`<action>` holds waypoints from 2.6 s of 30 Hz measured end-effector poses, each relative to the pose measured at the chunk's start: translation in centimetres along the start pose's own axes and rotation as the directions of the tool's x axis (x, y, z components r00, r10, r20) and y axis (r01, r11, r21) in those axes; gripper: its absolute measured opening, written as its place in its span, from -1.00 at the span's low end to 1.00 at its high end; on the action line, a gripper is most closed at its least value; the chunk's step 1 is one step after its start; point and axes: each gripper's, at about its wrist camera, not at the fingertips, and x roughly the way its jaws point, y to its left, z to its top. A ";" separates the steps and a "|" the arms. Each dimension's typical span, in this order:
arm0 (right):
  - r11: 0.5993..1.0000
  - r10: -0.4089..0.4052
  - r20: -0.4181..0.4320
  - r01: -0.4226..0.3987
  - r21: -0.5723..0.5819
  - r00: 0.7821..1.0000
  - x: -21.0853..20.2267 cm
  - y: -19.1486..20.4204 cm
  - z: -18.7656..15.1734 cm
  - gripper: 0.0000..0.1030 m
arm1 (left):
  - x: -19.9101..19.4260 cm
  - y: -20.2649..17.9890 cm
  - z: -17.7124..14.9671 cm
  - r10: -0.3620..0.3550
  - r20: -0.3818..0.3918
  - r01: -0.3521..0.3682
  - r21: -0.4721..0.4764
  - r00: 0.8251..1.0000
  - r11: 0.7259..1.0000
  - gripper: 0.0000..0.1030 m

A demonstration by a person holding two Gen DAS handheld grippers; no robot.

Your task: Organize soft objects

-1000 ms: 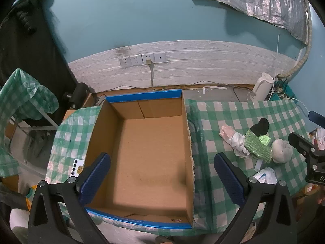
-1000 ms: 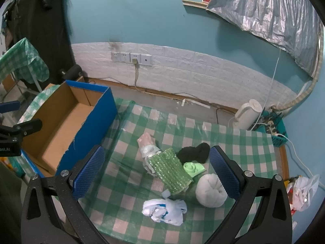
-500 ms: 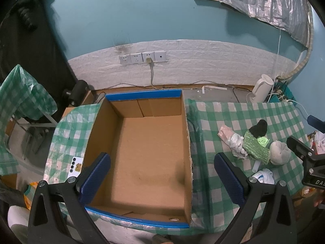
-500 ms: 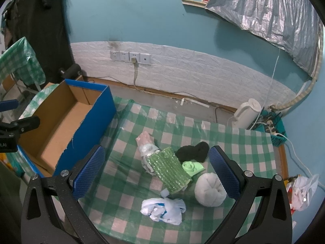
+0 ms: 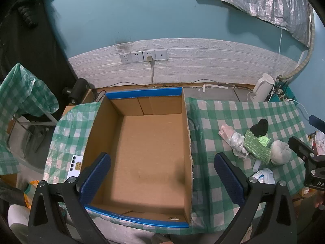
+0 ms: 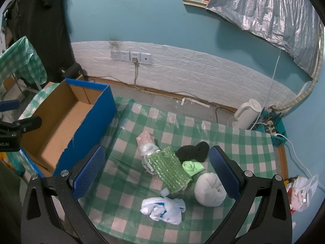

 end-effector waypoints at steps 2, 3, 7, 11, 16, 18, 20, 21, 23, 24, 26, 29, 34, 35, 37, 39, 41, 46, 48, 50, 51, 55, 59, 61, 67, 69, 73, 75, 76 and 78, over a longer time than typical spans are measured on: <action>1.000 0.001 0.000 -0.001 -0.002 1.000 0.0 0.0 0.0 0.97 | 0.1 0.1 0.1 -0.003 -0.002 0.003 -0.004 1.000 1.000 0.99; 1.000 0.001 0.000 -0.001 -0.002 1.000 0.0 0.0 0.0 0.97 | 0.1 0.1 0.0 -0.007 -0.003 0.007 -0.008 1.000 1.000 0.99; 1.000 0.001 -0.001 -0.001 -0.002 1.000 0.0 0.0 0.0 0.97 | 0.3 0.2 0.1 -0.011 -0.009 0.010 -0.020 1.000 1.000 0.99; 1.000 0.000 -0.001 0.000 -0.002 1.000 0.0 0.0 0.0 0.97 | 0.3 0.2 0.1 -0.015 -0.011 0.015 -0.030 1.000 0.999 0.99; 1.000 0.000 -0.002 0.000 -0.002 1.000 0.0 0.0 0.0 0.97 | 0.1 0.4 0.4 -0.027 -0.006 0.027 -0.042 1.000 0.999 0.99; 1.000 -0.001 -0.003 0.001 -0.004 1.000 0.1 0.0 0.0 0.97 | 0.1 0.4 0.5 -0.031 -0.005 0.031 -0.044 0.999 0.999 0.99; 1.000 0.000 -0.003 0.000 -0.002 1.000 0.1 0.0 0.0 0.97 | 0.0 0.4 0.5 -0.032 -0.004 0.032 -0.044 0.999 0.998 0.99; 1.000 -0.001 -0.005 0.001 -0.002 1.000 0.1 0.0 0.0 0.97 | 0.0 0.4 0.5 -0.033 -0.003 0.033 -0.044 0.999 0.998 0.99; 1.000 -0.001 -0.004 0.001 -0.004 1.000 0.1 0.0 -0.1 0.97 | 0.0 0.4 0.5 -0.030 -0.005 0.030 -0.044 1.000 0.999 0.99; 1.000 -0.001 -0.004 0.001 -0.004 1.000 0.0 0.0 -0.1 0.97 | 0.0 0.4 0.6 -0.030 -0.005 0.030 -0.044 1.000 0.999 0.99; 1.000 -0.001 -0.003 0.001 -0.003 1.000 0.1 0.0 -0.1 0.97 | 0.0 0.4 0.6 -0.029 -0.006 0.029 -0.045 1.000 0.999 0.99; 1.000 -0.001 -0.004 0.001 -0.004 1.000 0.0 0.0 -0.1 0.97 | 0.1 0.4 0.6 -0.012 -0.005 0.012 -0.040 1.000 0.999 0.99; 1.000 -0.002 -0.006 0.002 -0.004 1.000 0.0 0.1 0.0 0.97 | 0.3 0.1 0.6 -0.011 -0.015 0.011 -0.015 1.000 1.000 0.99; 1.000 -0.002 -0.006 0.002 -0.004 1.000 0.0 0.1 0.0 0.97 | 0.3 0.0 0.6 -0.014 -0.017 0.014 -0.011 1.000 1.000 0.99; 1.000 -0.002 -0.004 0.002 -0.004 1.000 0.0 0.0 0.0 0.97 | 0.3 -0.3 0.5 -0.022 -0.014 0.022 -0.001 1.000 1.000 0.99; 1.000 -0.003 -0.004 0.003 -0.004 1.000 0.0 0.0 0.0 0.97 | 0.1 -0.5 0.5 -0.030 -0.001 0.030 0.010 1.000 1.000 0.99; 1.000 -0.002 -0.004 0.002 -0.004 1.000 0.0 0.0 0.0 0.97 | -0.1 -0.9 0.5 -0.034 0.014 0.033 0.020 0.999 0.999 0.99; 1.000 -0.012 -0.002 0.012 0.000 1.000 0.1 -0.5 -0.4 0.97 | 0.0 -1.9 0.6 -0.047 0.016 0.046 0.042 0.999 0.998 0.99; 1.000 -0.018 -0.003 0.018 0.009 1.000 0.0 -1.0 -0.5 0.97 | 0.0 -2.4 0.5 -0.057 0.018 0.056 0.055 0.998 0.997 0.99; 1.000 -0.023 -0.003 0.023 0.017 1.000 -0.1 -1.7 -0.6 0.97 | 0.1 -3.0 0.4 -0.059 0.015 0.058 0.074 0.998 0.996 0.99; 0.999 -0.030 -0.002 0.030 0.022 1.000 -0.2 -2.1 -0.7 0.97 | 0.3 -3.4 0.4 -0.060 0.005 0.059 0.085 0.998 0.995 0.98; 0.997 -0.054 -0.008 0.055 0.052 0.998 -0.2 -3.8 -0.8 0.97 | 0.8 -4.5 0.3 -0.075 -0.021 0.077 0.102 0.997 0.992 0.98; 0.993 -0.075 -0.023 0.076 0.090 0.997 -0.1 -5.7 -1.1 0.97 | 1.2 -5.6 0.2 -0.085 -0.035 0.089 0.115 0.996 0.989 0.98; 0.989 -0.090 -0.032 0.093 0.115 0.995 0.0 -6.9 -1.3 0.97 | 1.7 -6.2 0.2 -0.098 -0.048 0.103 0.119 0.994 0.988 0.98; 0.974 -0.122 -0.089 0.137 0.182 0.989 1.3 -10.0 -2.4 0.97 | 2.6 -8.2 0.2 -0.111 -0.069 0.120 0.133 0.991 0.984 0.94; 0.968 -0.117 -0.122 0.141 0.207 0.986 2.2 -11.0 -3.0 0.97 | 3.1 -8.8 0.1 -0.117 -0.086 0.127 0.131 0.989 0.983 0.95; 0.957 -0.096 -0.192 0.144 0.251 0.977 4.4 -12.7 -4.4 0.97 | 4.3 -10.0 -0.3 -0.135 -0.132 0.151 0.123 0.982 0.981 0.95; 0.952 -0.101 -0.224 0.160 0.263 0.969 5.5 -13.4 -5.2 0.97 | 5.0 -10.8 -0.6 -0.135 -0.153 0.157 0.137 0.979 0.978 0.95; 0.950 -0.105 -0.240 0.169 0.262 0.965 6.1 -13.6 -5.5 0.97 | 5.2 -11.1 -0.8 -0.133 -0.158 0.156 0.139 0.978 0.978 0.95; 0.949 -0.115 -0.268 0.185 0.254 0.956 7.2 -14.0 -6.0 0.97 | 5.8 -11.6 -1.0 -0.141 -0.166 0.163 0.128 0.976 0.978 0.95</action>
